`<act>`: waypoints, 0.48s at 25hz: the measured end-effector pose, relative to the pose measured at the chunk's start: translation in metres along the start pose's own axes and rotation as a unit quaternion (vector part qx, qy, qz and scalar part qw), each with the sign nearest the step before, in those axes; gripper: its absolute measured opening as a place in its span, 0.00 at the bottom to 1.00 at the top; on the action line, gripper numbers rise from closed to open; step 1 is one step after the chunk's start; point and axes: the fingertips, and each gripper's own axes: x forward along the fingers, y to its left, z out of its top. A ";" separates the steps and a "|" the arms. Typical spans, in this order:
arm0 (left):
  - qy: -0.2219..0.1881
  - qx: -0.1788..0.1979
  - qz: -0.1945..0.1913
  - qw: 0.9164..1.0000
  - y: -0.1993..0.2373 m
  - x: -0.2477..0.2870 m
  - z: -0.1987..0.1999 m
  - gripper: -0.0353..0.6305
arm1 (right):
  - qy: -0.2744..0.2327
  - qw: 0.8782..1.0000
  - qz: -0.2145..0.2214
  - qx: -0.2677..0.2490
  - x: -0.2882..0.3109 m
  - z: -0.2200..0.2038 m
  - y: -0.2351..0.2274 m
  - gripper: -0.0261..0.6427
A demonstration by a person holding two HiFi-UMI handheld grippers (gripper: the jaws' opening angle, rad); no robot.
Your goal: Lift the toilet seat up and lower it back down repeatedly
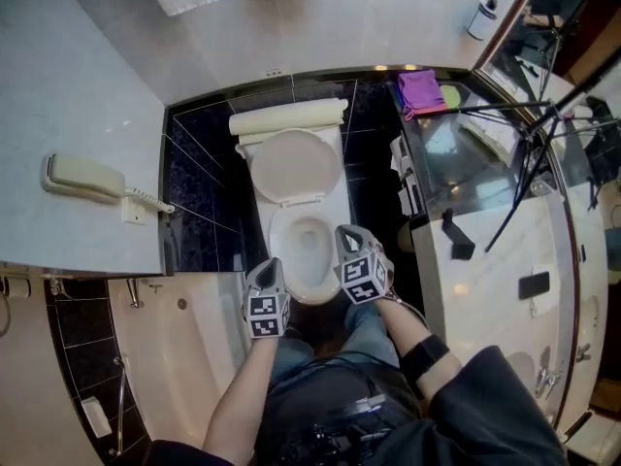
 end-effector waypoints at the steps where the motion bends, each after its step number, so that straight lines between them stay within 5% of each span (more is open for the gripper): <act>1: -0.008 -0.001 0.001 1.000 -0.002 -0.005 0.008 0.05 | -0.007 1.000 0.002 0.005 -0.006 0.007 -0.002 0.07; 12: -0.038 0.000 0.002 0.999 -0.006 -0.039 0.038 0.05 | -0.020 0.999 -0.002 0.028 -0.035 0.012 -0.010 0.07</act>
